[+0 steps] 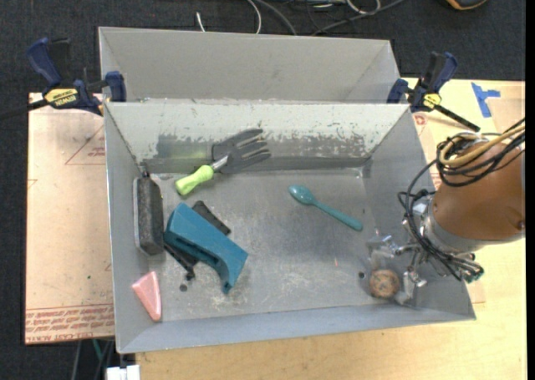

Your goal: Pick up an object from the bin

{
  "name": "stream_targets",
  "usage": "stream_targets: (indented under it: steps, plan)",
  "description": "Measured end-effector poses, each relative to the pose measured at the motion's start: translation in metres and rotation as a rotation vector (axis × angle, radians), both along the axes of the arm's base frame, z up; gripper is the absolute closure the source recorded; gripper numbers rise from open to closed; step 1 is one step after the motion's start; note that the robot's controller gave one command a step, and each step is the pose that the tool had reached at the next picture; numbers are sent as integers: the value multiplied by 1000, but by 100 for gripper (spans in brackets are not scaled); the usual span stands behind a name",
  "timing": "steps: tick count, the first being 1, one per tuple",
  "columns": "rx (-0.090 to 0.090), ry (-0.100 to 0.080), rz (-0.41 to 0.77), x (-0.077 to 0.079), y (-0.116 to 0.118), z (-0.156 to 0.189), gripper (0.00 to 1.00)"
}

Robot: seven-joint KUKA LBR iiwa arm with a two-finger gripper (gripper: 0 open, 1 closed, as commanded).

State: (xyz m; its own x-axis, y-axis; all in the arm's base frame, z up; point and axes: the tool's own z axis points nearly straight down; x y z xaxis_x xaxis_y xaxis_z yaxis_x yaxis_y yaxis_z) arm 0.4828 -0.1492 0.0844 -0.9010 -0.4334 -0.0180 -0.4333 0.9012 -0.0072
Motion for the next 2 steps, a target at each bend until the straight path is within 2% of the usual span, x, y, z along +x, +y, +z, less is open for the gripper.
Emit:
stream_targets:
  steps: [1, 2]
  plan:
    - [0, 1, 1, 0, 0, 0, 100]
    - [2, 7, 41, 3, 5, 83, 100]
